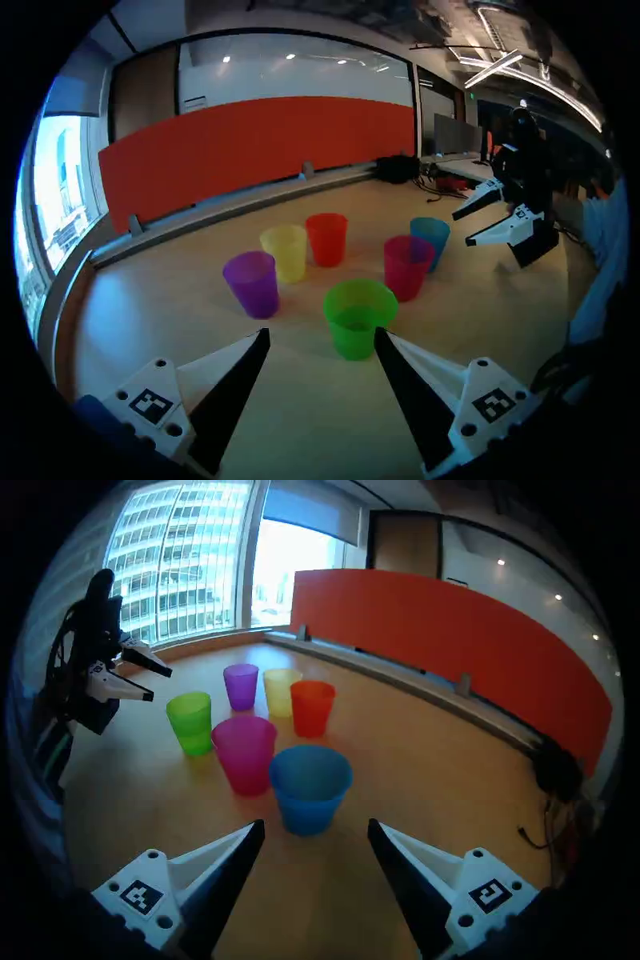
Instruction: Pour water
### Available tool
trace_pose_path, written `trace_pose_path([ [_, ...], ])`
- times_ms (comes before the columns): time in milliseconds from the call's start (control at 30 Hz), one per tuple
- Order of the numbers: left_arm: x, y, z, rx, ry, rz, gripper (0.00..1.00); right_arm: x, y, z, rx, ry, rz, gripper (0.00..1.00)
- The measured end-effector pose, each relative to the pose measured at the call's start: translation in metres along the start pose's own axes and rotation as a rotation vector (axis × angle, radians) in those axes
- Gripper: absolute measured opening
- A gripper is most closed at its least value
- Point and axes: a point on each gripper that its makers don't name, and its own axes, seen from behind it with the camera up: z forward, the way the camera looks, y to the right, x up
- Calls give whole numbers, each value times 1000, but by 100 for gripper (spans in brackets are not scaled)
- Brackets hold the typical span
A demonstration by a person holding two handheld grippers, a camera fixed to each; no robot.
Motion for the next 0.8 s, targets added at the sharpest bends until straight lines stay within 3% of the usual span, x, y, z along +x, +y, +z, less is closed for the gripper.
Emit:
trace_pose_path([
  [433,38,-22,-29,150,187,-28,96,34,21,-42,-186,162,97,100],
  [800,68,-40,-53,281,329,-94,96,67,61,-77,-429,333,138,100],
])
